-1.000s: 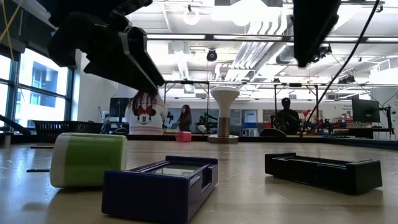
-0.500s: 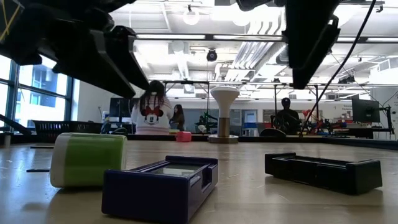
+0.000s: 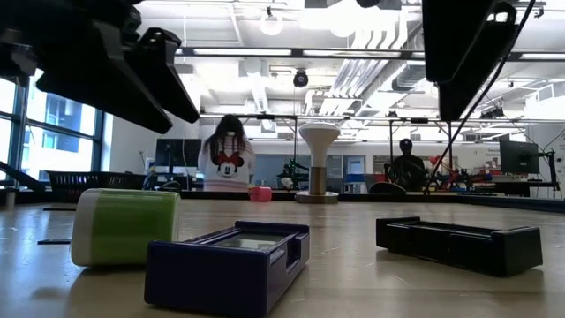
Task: Pick & Place Office items
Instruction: Put the black digital clock into the black bin
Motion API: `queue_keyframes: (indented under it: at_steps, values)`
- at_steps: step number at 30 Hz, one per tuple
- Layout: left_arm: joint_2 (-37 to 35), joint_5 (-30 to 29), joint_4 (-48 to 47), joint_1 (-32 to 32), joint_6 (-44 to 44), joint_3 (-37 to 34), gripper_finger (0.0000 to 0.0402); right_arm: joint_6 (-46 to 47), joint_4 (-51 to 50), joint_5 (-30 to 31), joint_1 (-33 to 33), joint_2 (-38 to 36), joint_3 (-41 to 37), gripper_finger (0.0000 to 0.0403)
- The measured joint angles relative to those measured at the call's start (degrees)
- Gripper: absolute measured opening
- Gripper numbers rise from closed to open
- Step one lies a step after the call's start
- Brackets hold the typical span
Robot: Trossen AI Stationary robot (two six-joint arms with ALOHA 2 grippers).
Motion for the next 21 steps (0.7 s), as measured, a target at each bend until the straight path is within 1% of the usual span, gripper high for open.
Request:
queue_keyframes:
  at_steps: [4, 7, 10, 12, 15, 18, 21]
  values:
    - [0.0, 0.0, 0.0, -0.5, -0.1, 0.0, 0.0249, 3.7, 0.1, -2.7, 0.1, 1.2, 0.0, 0.0326]
    - [0.0, 0.0, 0.0, -0.6, -0.1, 0.0, 0.0249, 4.1, 1.9, -4.4, 0.4, 3.1, 0.0, 0.0326]
    - [0.0, 0.0, 0.0, -0.7, 0.1, 0.0, 0.0249, 2.7, 4.6, -4.6, 0.3, 4.6, 0.0, 0.0326]
    - [0.0, 0.0, 0.0, -0.7, 0.1, 0.0, 0.0249, 2.8, 4.4, -4.3, 0.3, 4.9, 0.0, 0.0324]
    - [0.0, -0.1, 0.1, -0.6, 0.1, 0.0, 0.0249, 3.2, 3.3, -2.9, 0.0, 4.9, 0.0, 0.0309]
    - [0.0, -0.1, 0.1, -0.6, 0.0, 0.0, 0.0249, 4.2, 3.0, -1.2, -0.1, 4.9, 0.0, 0.0285]
    - [0.0, -0.1, 0.2, -0.6, -0.3, 0.0, 0.0249, 4.2, 4.0, -1.3, -0.2, 5.4, 0.0, 0.0262]
